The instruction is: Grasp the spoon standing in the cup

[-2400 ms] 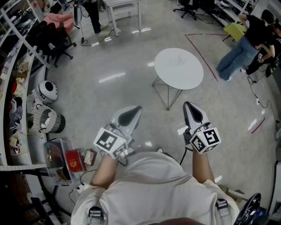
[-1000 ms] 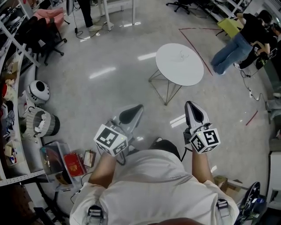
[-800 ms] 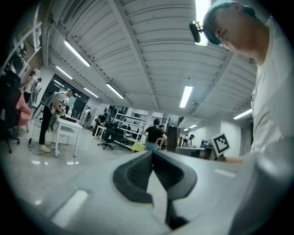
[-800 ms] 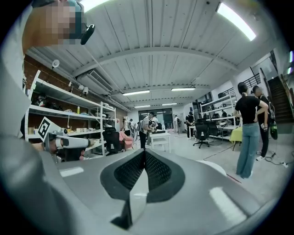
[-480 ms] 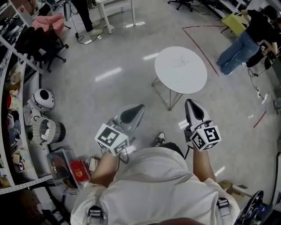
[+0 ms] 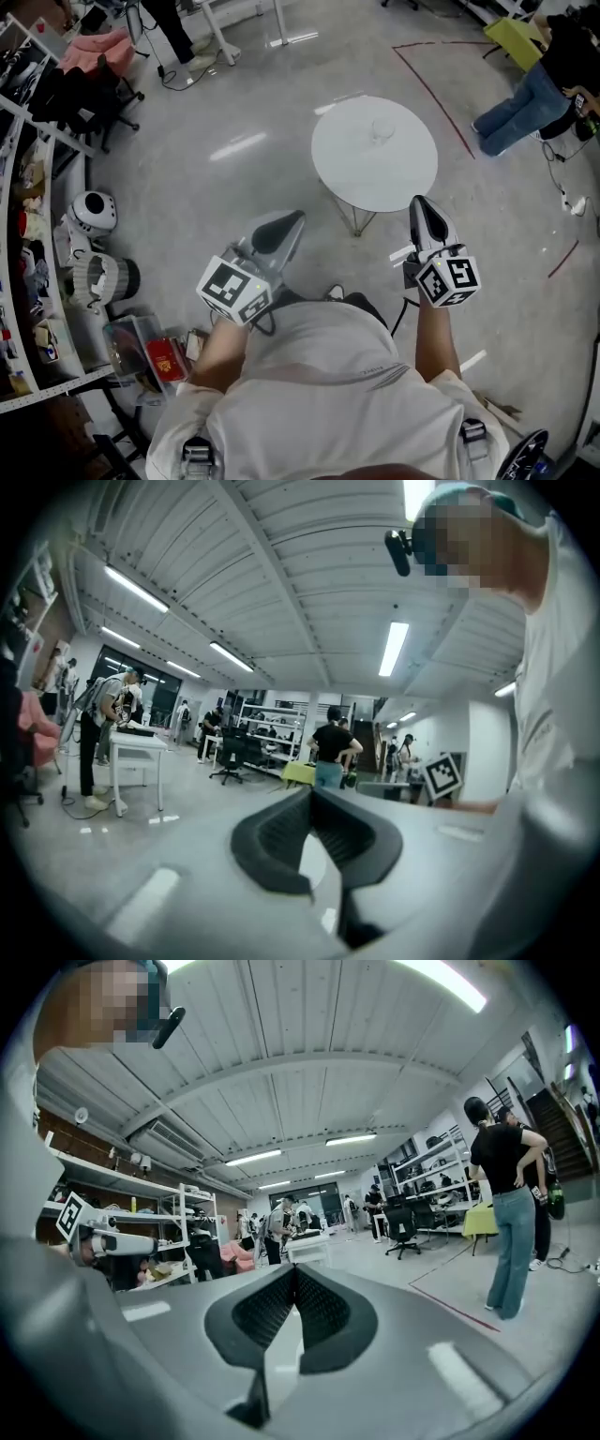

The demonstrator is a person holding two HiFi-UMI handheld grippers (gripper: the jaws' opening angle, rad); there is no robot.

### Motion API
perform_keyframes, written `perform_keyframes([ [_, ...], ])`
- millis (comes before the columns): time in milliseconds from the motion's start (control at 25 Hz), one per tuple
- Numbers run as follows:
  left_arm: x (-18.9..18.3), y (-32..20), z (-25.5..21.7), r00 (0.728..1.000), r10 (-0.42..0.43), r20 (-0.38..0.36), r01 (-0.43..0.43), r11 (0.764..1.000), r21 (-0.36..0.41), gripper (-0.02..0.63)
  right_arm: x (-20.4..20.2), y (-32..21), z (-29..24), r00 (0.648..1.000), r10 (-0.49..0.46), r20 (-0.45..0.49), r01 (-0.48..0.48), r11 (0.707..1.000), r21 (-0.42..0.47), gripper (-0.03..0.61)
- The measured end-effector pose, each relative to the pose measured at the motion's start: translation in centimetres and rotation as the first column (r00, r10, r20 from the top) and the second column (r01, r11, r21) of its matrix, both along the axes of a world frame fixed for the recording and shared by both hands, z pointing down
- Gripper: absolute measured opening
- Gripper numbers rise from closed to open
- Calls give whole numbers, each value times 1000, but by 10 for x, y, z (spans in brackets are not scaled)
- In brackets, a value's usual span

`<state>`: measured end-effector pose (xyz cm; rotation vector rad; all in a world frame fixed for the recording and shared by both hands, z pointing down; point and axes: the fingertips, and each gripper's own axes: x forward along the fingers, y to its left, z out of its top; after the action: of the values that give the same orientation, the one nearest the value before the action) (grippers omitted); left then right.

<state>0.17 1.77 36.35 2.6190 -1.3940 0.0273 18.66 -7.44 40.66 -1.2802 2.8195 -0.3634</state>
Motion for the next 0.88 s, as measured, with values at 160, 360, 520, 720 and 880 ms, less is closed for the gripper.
perform_keyframes([
  [160,4,-41,11,1000,14,0,-14,1000,-19,1,5,-31,18,1000,13,-12,-13,999,-36,5],
  [360,-16,-102,24,999,49,-22,-50,998,-31,2,-21,-75,32,999,22,-34,-24,998,-54,5],
  [520,-37,-167,26,993,113,-38,-114,993,-29,2,-42,-123,29,995,69,-73,-73,996,-59,5],
  [720,-66,-263,19,979,196,-57,-198,980,-31,0,-71,-200,24,984,140,-113,-150,985,-84,5],
  [880,-99,-324,29,964,263,-47,-265,963,-49,2,-98,-250,28,968,204,-145,-220,970,-100,5],
])
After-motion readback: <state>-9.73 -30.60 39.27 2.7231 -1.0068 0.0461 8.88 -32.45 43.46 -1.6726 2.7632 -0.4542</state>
